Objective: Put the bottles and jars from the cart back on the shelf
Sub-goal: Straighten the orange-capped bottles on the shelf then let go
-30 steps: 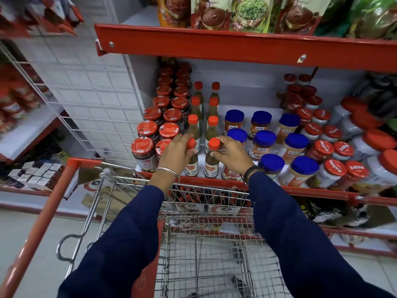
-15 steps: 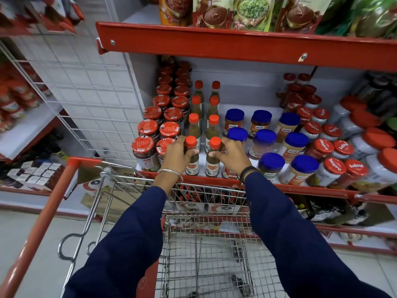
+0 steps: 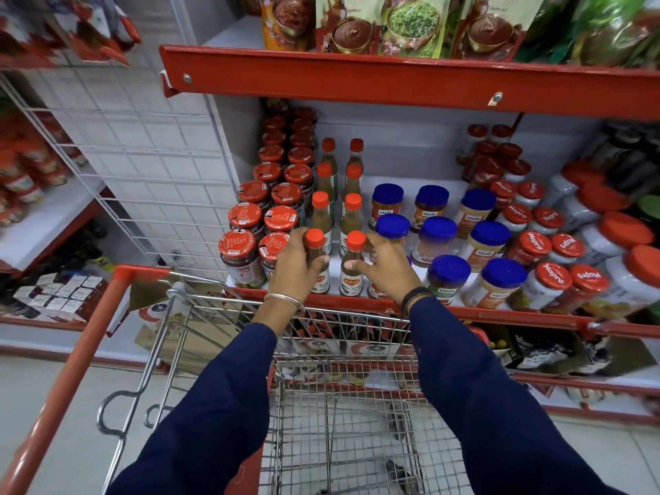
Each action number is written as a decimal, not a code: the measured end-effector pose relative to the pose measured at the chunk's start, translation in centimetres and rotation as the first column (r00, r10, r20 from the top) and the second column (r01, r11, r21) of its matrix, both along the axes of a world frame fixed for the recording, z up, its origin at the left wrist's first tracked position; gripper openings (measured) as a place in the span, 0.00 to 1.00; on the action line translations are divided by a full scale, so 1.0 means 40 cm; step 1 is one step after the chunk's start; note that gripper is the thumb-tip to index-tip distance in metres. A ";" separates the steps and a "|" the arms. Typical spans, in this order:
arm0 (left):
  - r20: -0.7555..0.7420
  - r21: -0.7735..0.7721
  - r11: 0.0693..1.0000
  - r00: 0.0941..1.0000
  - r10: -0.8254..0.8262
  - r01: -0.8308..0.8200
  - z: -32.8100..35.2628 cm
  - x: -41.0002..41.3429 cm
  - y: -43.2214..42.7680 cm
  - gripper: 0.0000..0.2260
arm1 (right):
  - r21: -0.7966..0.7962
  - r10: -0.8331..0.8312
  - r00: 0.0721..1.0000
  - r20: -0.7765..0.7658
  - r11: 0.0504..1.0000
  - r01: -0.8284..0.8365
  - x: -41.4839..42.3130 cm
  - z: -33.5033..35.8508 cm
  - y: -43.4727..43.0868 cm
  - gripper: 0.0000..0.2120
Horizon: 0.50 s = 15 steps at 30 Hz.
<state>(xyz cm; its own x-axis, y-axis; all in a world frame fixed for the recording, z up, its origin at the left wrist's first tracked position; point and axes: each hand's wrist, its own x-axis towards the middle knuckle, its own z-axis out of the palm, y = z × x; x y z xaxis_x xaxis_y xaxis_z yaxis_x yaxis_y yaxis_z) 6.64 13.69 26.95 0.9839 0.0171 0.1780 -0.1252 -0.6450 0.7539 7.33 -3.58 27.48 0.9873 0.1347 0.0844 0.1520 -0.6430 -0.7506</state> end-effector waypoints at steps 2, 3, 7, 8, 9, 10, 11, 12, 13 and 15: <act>0.116 -0.021 0.999 0.992 0.042 -0.040 -0.012 -0.042 -0.020 0.24 | 0.149 -0.082 0.995 0.054 0.986 0.073 -0.053 0.000 -0.022 0.23; 0.203 -0.023 0.998 0.977 0.061 -0.058 -0.018 -0.068 -0.038 0.22 | 0.244 -0.160 0.983 0.092 0.960 0.133 -0.089 -0.004 -0.037 0.22; 0.244 -0.162 0.981 0.968 -0.064 0.106 -0.049 -0.166 -0.159 0.17 | 0.508 -0.469 0.861 0.199 0.800 0.318 -0.215 -0.101 -0.136 0.16; 0.190 -0.213 0.962 0.973 -0.132 0.173 -0.062 -0.186 -0.198 0.17 | 0.532 -0.508 0.842 0.184 0.771 0.349 -0.232 -0.131 -0.166 0.18; 0.127 -0.269 0.936 0.972 -0.198 0.226 -0.078 -0.201 -0.237 0.17 | 0.550 -0.531 0.835 0.144 0.744 0.379 -0.241 -0.158 -0.194 0.21; 0.065 -0.321 0.910 0.964 -0.257 0.264 -0.091 -0.213 -0.276 0.18 | 0.561 -0.539 0.838 0.083 0.720 0.408 -0.245 -0.175 -0.219 0.25; -0.010 -0.364 0.888 0.952 -0.305 0.280 -0.105 -0.218 -0.313 0.19 | 0.557 -0.527 0.849 0.018 0.711 0.430 -0.243 -0.187 -0.239 0.31; -0.091 -0.403 0.873 0.937 -0.339 0.276 -0.118 -0.217 -0.347 0.21 | 0.540 -0.496 0.867 -0.042 0.719 0.437 -0.237 -0.195 -0.255 0.35; -0.173 -0.446 0.860 0.919 -0.355 0.248 -0.121 -0.212 -0.378 0.24 | 0.526 -0.446 0.890 -0.088 0.738 0.422 -0.228 -0.198 -0.267 0.37; -0.313 -0.563 0.817 0.882 -0.351 0.126 -0.120 -0.187 -0.426 0.42 | 0.522 -0.342 0.929 -0.143 0.771 0.365 -0.205 -0.199 -0.285 0.36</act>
<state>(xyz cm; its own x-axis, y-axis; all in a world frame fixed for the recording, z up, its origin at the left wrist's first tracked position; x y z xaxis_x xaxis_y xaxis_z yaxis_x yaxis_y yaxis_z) -0.83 -3.35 22.14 0.9511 -0.2502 -0.1811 0.1503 -0.1374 0.9790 -0.88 -14.99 19.53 0.9602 -0.2794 -0.0003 -0.0425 -0.1450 -0.9885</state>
